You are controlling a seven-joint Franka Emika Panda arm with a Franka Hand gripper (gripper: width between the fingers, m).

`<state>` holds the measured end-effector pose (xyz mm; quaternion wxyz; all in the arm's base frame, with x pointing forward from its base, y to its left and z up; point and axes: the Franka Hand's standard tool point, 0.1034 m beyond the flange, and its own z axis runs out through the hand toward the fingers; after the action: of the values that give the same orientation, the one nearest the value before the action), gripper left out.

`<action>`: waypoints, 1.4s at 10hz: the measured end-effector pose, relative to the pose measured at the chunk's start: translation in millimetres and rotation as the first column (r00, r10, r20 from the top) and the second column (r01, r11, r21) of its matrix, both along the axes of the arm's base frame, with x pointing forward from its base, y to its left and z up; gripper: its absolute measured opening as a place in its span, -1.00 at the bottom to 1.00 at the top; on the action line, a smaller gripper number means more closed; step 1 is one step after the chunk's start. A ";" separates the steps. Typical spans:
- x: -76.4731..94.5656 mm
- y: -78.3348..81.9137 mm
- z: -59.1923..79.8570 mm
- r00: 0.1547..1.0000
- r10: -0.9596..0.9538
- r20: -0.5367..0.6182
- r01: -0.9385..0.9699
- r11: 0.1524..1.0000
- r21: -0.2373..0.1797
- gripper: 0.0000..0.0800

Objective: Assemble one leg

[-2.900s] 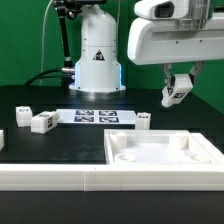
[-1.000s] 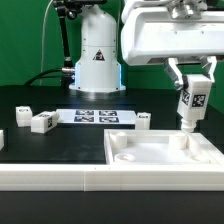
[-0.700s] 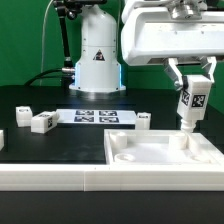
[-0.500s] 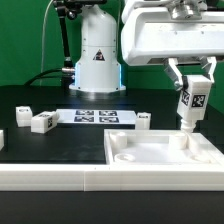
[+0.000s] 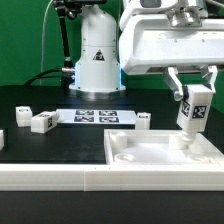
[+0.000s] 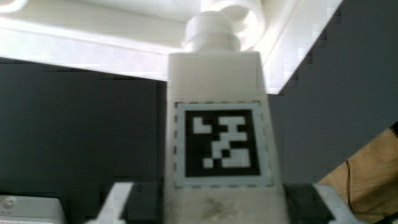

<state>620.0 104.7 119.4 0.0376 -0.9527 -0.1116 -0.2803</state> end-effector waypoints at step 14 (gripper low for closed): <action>-4.8 15.3 -37.8 0.999 0.007 0.036 -0.008 1.000 0.015 -0.14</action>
Offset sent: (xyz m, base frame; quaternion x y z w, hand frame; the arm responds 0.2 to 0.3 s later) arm 0.0095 0.0071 -0.0113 -0.0047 0.0255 0.0087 0.9996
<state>615.2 120.0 81.5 0.0441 -0.9467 -0.1137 -0.2983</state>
